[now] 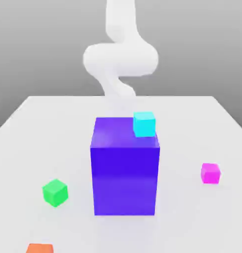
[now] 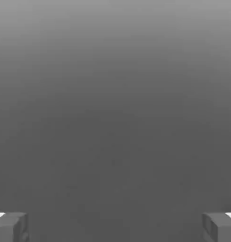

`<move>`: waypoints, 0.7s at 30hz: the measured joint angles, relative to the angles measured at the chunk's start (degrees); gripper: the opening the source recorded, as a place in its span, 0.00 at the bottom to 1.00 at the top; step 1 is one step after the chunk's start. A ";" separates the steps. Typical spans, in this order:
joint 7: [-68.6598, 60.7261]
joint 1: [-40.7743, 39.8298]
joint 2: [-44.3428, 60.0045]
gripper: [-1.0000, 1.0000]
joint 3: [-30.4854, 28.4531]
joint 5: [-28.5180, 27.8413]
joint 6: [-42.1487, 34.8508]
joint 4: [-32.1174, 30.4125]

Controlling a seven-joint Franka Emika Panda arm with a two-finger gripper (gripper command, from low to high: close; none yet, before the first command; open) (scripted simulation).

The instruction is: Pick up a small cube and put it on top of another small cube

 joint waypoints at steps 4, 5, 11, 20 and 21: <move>-6.79 6.86 8.06 0.50 1.84 1.54 5.41 -5.07; -8.39 8.46 9.97 0.50 2.38 1.89 6.70 -6.29; -17.56 17.59 21.35 0.50 6.31 3.47 14.40 -13.53; -27.69 29.43 38.60 0.50 14.65 0.76 26.06 -24.42; -27.93 30.49 40.57 0.50 15.16 -0.77 27.36 -25.63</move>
